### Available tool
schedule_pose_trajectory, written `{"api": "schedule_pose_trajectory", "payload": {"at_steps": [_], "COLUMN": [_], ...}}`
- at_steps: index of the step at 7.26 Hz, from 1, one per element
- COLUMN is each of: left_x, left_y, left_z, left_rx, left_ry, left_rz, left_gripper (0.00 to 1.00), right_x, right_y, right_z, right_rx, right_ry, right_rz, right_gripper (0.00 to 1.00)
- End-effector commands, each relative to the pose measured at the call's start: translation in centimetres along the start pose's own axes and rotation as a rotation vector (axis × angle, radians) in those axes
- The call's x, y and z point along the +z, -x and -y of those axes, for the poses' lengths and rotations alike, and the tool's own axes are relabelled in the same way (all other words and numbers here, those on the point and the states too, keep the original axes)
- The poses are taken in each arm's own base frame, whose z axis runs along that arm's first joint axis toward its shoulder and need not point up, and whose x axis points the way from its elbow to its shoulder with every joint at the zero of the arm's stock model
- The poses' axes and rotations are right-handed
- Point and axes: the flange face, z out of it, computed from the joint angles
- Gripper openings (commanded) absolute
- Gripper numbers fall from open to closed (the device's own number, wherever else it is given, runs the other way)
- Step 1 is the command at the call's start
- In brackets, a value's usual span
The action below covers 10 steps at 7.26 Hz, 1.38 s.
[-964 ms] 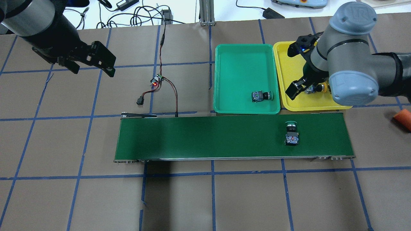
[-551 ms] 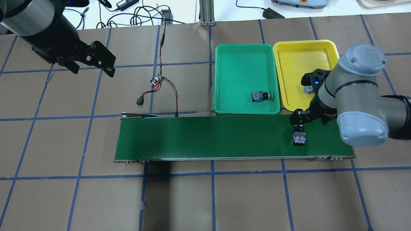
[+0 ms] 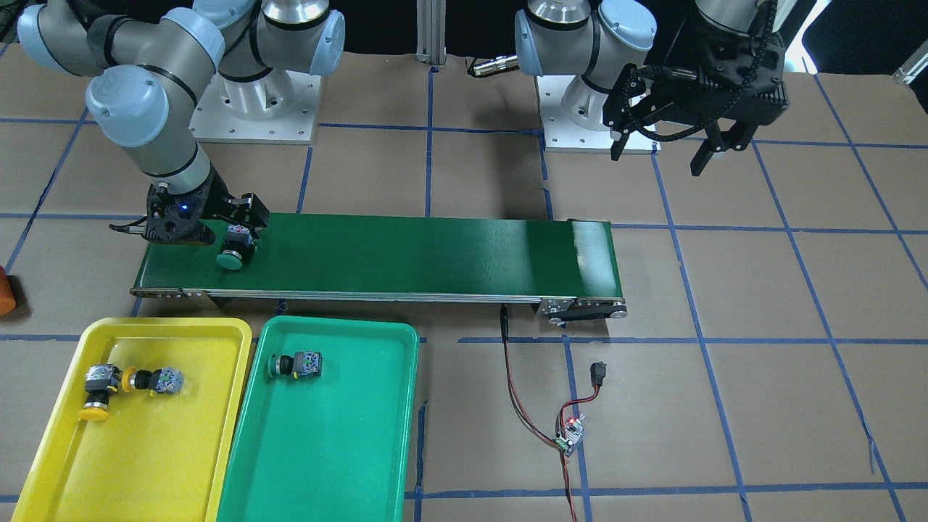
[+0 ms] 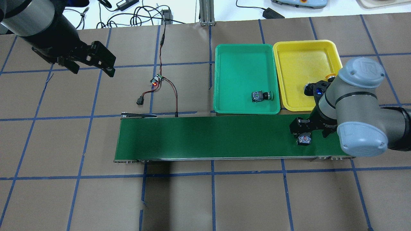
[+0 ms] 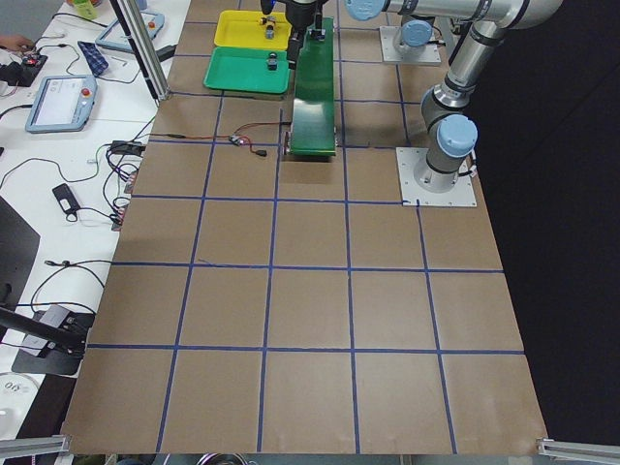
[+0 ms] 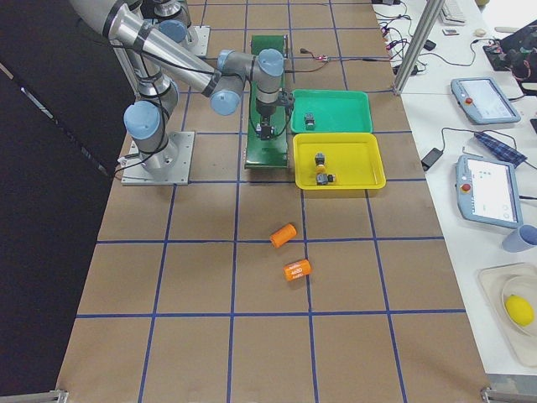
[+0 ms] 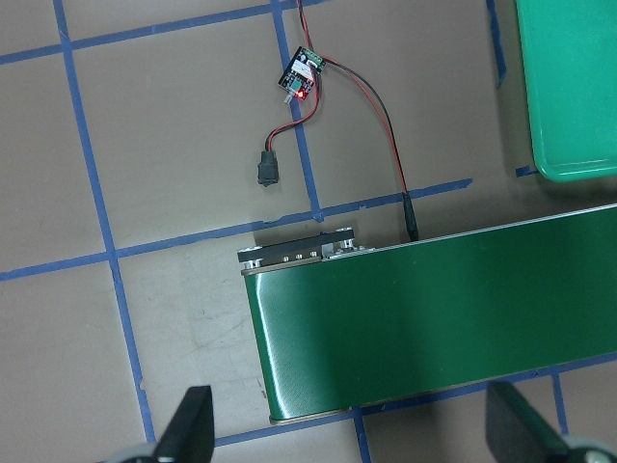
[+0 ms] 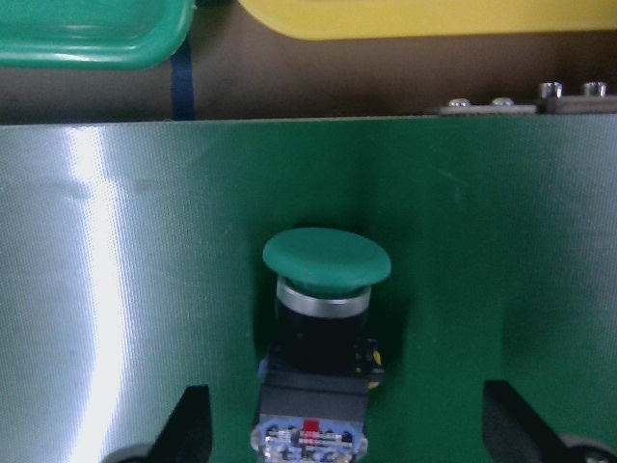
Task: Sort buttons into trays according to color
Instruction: 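Carry the second green button into the green tray with the right gripper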
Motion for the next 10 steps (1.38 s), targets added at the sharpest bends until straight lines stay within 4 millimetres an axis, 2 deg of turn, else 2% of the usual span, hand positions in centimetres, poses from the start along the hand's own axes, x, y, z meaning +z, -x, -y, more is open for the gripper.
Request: {"api": "schedule_pose_trajectory", "payload": {"at_steps": [1, 2, 3, 4, 5, 6, 8, 9, 10], "left_x": [0.1, 0.0, 0.0, 0.1, 0.0, 0.0, 0.0, 0.0, 0.0], "left_y": [0.0, 0.0, -0.1, 0.0, -0.1, -0.1, -0.1, 0.0, 0.0], "left_z": [0.0, 0.0, 0.0, 0.0, 0.0, 0.0, 0.0, 0.0, 0.0], "left_rx": [-0.001, 0.001, 0.001, 0.001, 0.001, 0.001, 0.001, 0.001, 0.001], "left_ry": [0.002, 0.001, 0.001, 0.002, 0.001, 0.001, 0.001, 0.001, 0.0], "left_rz": [0.0, 0.0, 0.0, -0.001, 0.0, 0.0, 0.0, 0.001, 0.002], "left_gripper": [1.0, 1.0, 1.0, 1.0, 1.0, 1.0, 1.0, 1.0, 1.0], "right_x": [0.2, 0.3, 0.3, 0.4, 0.4, 0.1, -2.1, -2.6, -3.4], "right_y": [-0.1, -0.1, -0.1, -0.1, -0.1, 0.1, 0.3, 1.0, 1.5], "right_z": [0.0, 0.0, -0.1, -0.1, -0.1, 0.1, 1.5, 3.2, 6.4], "right_rx": [0.018, 0.02, 0.02, 0.021, 0.033, 0.072, 0.172, 0.175, 0.161], "right_ry": [0.007, 0.009, 0.01, 0.01, 0.012, -0.004, -0.054, -0.075, -0.147], "right_rz": [0.001, 0.002, 0.003, 0.003, 0.005, 0.017, 0.042, 0.131, 0.213], "right_gripper": [0.75, 0.5, 0.29, 0.21, 0.17, 0.17, 0.2, 0.22, 0.23]}}
